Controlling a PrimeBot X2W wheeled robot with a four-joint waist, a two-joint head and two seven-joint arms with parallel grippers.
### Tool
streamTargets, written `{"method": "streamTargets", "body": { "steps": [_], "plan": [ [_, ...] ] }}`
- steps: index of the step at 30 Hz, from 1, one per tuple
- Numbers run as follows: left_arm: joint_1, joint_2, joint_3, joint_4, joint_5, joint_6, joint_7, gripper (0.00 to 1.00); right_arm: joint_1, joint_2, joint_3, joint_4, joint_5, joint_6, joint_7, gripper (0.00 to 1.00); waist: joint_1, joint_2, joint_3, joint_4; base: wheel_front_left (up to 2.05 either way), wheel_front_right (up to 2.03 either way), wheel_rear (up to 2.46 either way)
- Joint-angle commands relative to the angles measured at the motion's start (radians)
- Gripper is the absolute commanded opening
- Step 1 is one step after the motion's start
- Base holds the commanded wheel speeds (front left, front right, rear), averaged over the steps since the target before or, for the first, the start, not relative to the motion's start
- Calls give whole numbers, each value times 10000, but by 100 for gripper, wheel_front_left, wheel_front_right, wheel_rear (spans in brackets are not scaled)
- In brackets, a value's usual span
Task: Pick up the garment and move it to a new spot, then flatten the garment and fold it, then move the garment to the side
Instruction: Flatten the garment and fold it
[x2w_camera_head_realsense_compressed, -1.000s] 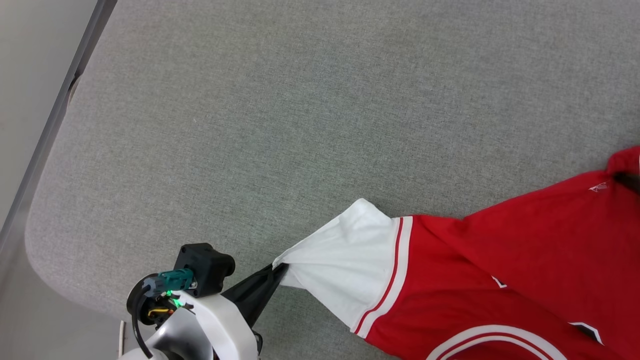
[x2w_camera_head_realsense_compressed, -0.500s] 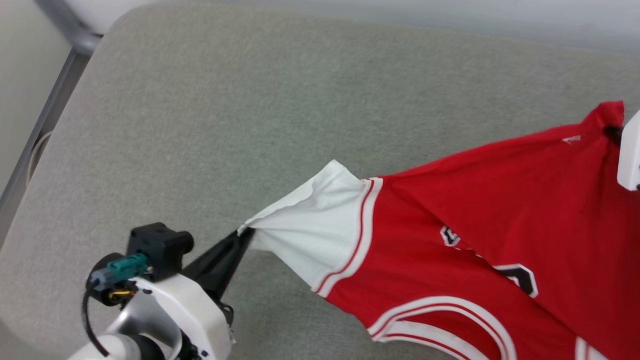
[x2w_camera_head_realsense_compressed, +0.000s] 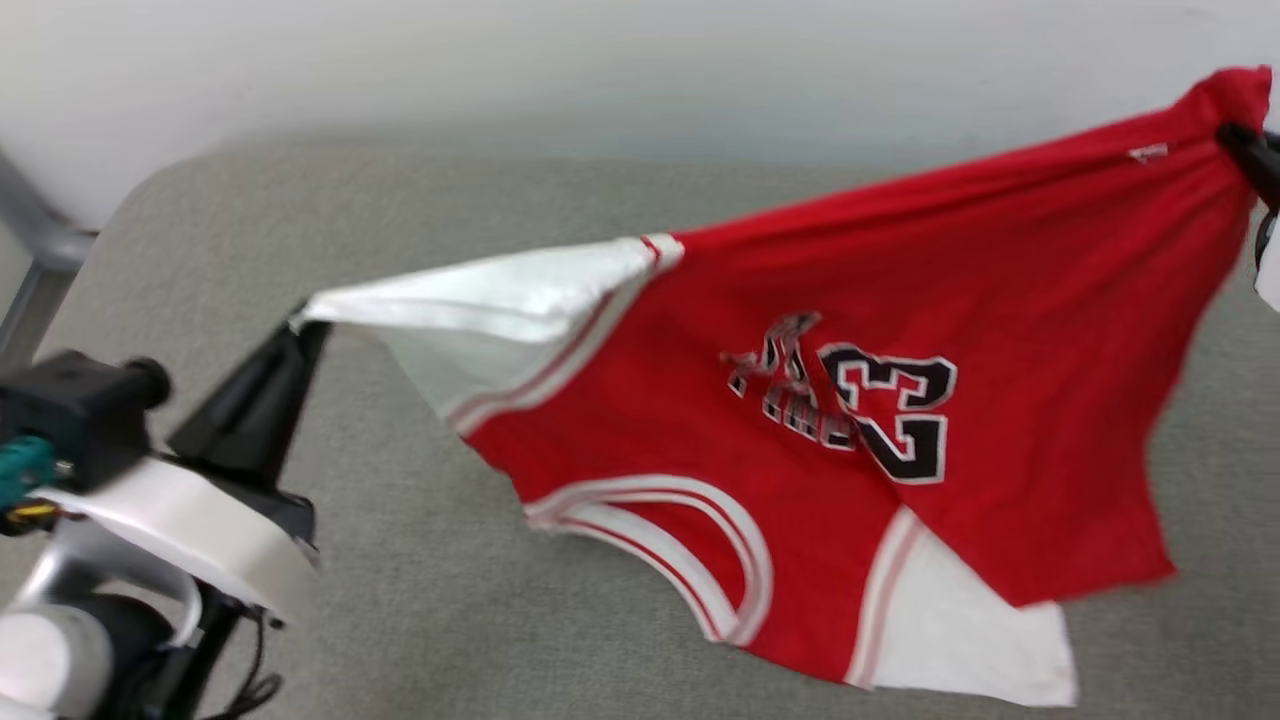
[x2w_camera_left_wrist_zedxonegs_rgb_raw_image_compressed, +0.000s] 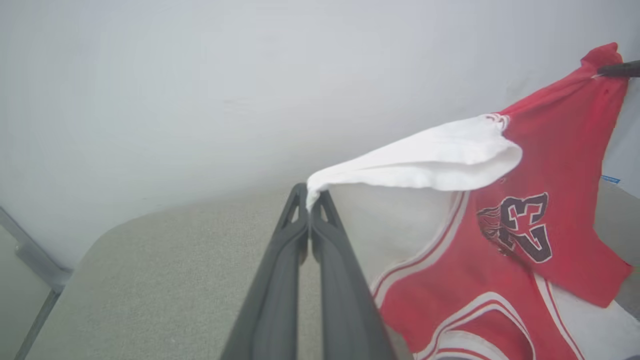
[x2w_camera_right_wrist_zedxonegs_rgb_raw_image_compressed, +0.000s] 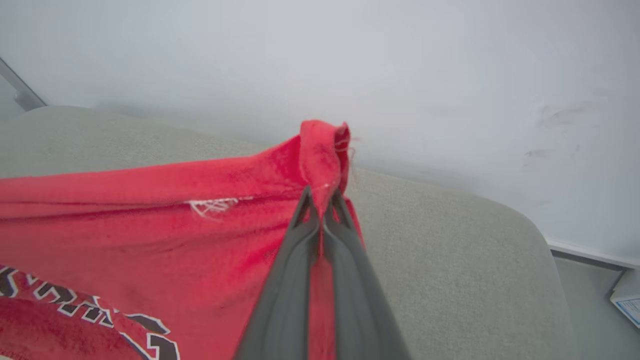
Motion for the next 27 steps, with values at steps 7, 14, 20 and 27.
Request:
{"method": "streamTargets", "body": {
  "steps": [7,14,20,27],
  "plan": [
    [-535,466,1375,-367,-106,386,-571,0,-221,93,132,-1155,396,-15,-207,0,0,0,-580,-903,0,0,0],
    [-1390,698,2461,-390,99,675,-1110,0,-371,346,-178,-2145,468,-16,-376,0,0,0,-655,-1370,0,0,0],
    [-2430,775,3053,-309,285,770,-1480,0,-512,717,-680,-2810,194,-18,-558,0,0,0,-298,-1622,0,0,0],
    [-3592,1028,3503,86,98,584,-1413,0,-764,932,-946,-3224,-43,-19,-666,0,0,0,326,-1783,0,0,0]
  ]
}}
